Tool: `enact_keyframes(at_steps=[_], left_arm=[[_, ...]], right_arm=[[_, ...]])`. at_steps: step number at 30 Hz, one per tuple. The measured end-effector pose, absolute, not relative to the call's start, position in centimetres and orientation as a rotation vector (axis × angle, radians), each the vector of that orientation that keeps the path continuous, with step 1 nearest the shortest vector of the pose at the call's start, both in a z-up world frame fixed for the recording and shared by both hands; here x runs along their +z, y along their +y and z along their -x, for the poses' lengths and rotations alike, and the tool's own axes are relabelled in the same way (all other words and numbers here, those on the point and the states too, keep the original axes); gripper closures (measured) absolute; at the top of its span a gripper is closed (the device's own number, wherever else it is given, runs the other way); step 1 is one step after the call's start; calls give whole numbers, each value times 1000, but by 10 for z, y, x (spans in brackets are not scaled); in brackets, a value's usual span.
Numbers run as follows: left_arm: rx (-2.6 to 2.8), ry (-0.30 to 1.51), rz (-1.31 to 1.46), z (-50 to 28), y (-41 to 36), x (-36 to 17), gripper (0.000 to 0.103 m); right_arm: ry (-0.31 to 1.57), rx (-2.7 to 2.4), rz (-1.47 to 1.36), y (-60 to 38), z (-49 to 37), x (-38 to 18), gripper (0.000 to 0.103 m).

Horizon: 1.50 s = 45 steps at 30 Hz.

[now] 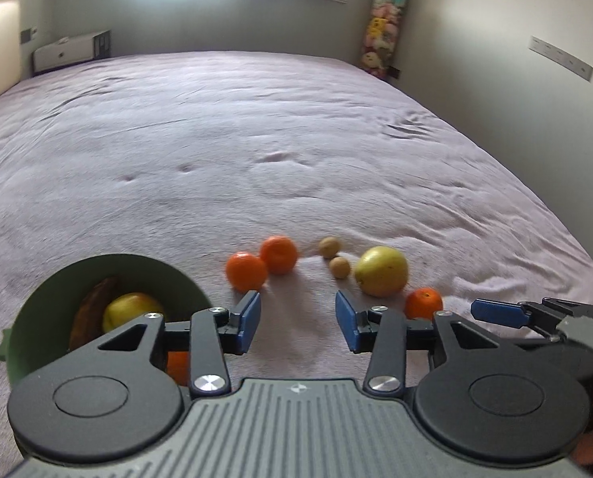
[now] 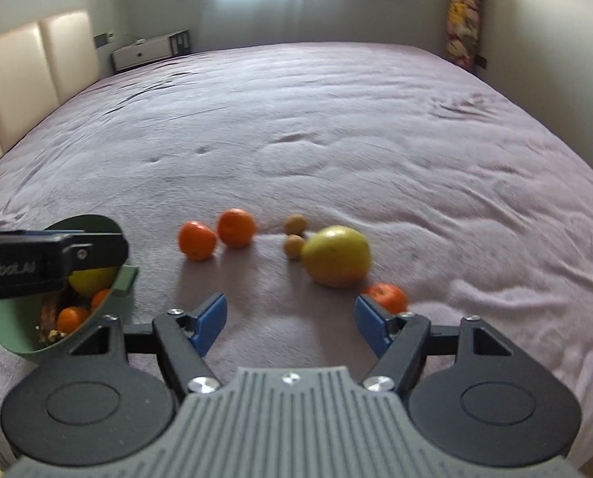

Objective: Organize fruits
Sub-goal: 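Move both tools away from the colander toward the loose fruits, then grasp a mandarin with the right tool while the left tool grasps the large yellow-green pear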

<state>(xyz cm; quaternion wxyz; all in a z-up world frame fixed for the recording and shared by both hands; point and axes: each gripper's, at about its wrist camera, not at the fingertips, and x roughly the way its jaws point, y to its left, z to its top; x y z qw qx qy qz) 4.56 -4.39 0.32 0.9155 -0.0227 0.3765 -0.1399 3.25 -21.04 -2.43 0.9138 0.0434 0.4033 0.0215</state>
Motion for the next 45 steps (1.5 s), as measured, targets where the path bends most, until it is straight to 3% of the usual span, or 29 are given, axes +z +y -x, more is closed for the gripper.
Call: enact_keyframes(at_steps=[20, 25, 31, 45], left_arm=[[-308, 745, -118, -55, -90, -43, 50], [-364, 729, -70, -61, -97, -50, 47], [-427, 701, -94, -70, -114, -55, 45], [-496, 708, -197, -98, -134, -69, 45]], right_arm=[[890, -59, -234, -252, -58, -72, 35], [884, -79, -242, -258, -69, -82, 47], [870, -88, -289, -272, -78, -94, 52], [891, -89, -385, -283, -91, -115, 57]])
